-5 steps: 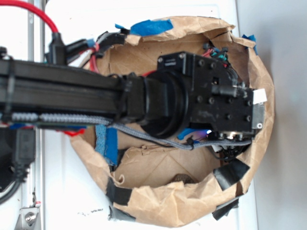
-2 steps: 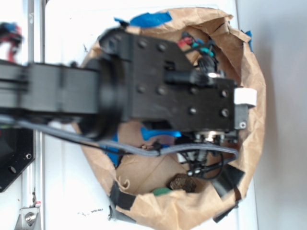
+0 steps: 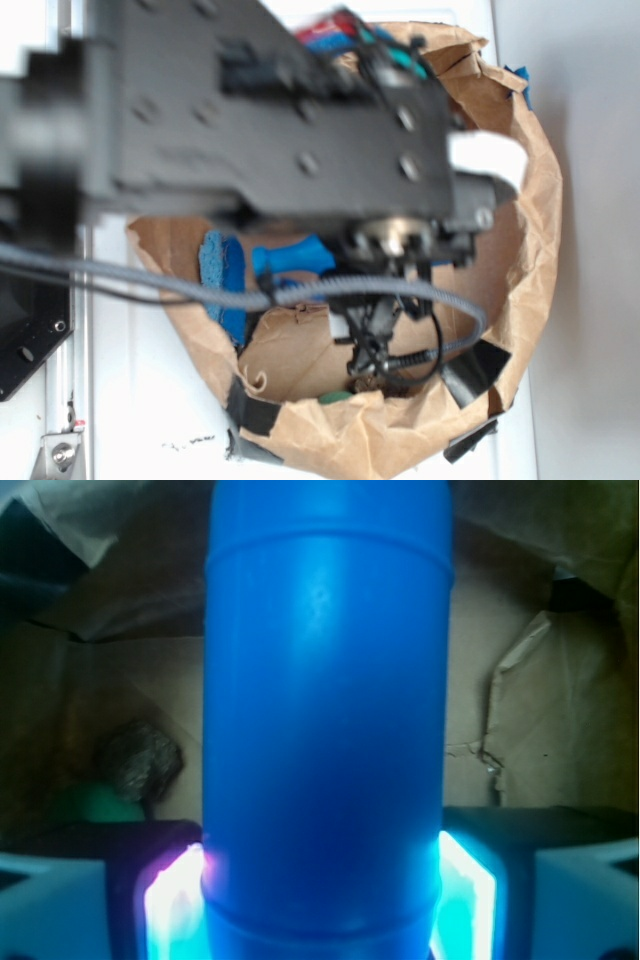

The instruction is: Grab the blue bottle.

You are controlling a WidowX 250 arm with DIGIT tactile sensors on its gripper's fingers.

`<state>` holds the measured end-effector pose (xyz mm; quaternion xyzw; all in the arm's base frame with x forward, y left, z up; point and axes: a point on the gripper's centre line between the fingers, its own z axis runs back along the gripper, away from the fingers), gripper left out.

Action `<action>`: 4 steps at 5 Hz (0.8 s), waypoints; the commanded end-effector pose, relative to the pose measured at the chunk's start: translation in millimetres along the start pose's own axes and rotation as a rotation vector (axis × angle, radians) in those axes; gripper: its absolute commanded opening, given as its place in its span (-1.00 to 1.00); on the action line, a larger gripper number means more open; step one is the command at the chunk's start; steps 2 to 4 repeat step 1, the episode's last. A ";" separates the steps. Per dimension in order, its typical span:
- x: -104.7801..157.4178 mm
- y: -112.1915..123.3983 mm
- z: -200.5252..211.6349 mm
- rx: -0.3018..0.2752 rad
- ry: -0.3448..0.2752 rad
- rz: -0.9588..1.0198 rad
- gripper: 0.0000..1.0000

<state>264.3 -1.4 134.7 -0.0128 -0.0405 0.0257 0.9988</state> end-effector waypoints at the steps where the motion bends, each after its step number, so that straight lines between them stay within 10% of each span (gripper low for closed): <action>1: 6.4 15.4 28.3 -0.013 -0.072 0.019 -1.00; 4: 6.4 15.4 28.3 -0.013 -0.072 0.019 -1.00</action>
